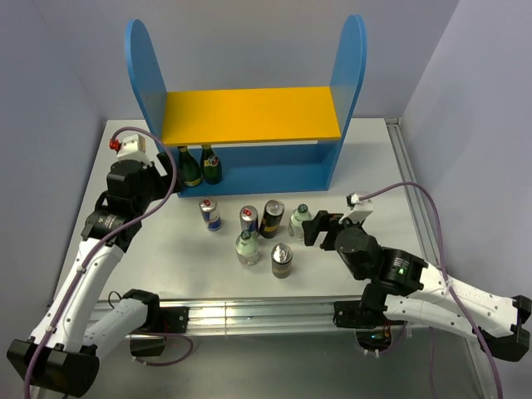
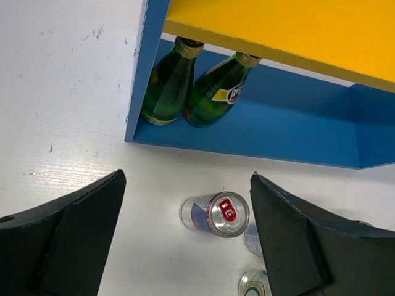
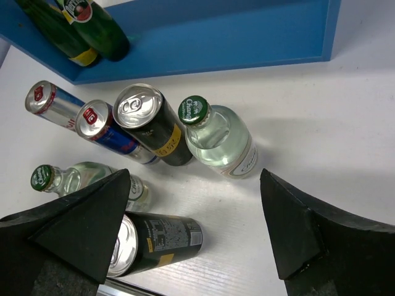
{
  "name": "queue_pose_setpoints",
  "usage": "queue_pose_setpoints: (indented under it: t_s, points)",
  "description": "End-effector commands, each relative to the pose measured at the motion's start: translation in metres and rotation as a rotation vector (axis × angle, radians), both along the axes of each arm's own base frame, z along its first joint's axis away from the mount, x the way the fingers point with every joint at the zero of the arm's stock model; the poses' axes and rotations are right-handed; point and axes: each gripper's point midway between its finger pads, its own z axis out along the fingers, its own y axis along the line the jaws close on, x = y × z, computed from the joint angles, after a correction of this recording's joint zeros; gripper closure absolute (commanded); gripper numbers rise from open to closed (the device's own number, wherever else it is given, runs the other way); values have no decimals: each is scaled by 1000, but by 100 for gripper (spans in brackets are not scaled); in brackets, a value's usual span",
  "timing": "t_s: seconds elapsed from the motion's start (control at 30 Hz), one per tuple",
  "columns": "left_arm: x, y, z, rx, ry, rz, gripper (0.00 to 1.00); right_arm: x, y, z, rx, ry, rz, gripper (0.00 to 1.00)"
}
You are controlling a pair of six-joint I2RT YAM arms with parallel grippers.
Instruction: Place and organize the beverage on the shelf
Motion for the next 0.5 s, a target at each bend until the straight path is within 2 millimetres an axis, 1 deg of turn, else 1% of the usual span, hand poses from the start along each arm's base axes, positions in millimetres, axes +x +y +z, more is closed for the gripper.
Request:
queue_pose_setpoints:
  t_s: [0.0, 0.03, 0.17, 0.23, 0.27, 0.33, 0.37, 0.4, 0.43, 0.47]
  points:
    - [1, 1, 6, 23, -14, 4, 12, 0, -2, 8, 35, -30, -9, 7]
    - [0, 1, 7, 24, -15, 5, 12, -1, -1, 8, 36, -31, 1, 7]
    - [0, 0, 7, 27, -17, 1, 11, -6, 16, 6, 71, -47, 91, 7]
    - [0, 0, 8, 28, -19, 0, 11, -6, 20, 2, 60, -49, 92, 7]
    - [0, 0, 8, 27, -22, 1, 11, -8, 24, -4, 25, -40, 93, 7]
    - [-1, 1, 8, 30, -21, 1, 11, -3, 18, -6, -25, -56, 16, 6]
    - [-1, 0, 8, 28, -22, 2, 12, -3, 20, -10, -68, -44, -7, 5]
    - [-1, 0, 9, 28, -27, 0, 12, -8, 25, -11, -87, -50, -1, 4]
    - [-1, 0, 10, 29, -28, 0, 12, -6, 22, -9, -114, -70, -43, 4]
    - [-1, 0, 9, 28, -28, -3, 12, -6, 25, -14, -149, -62, -47, 2]
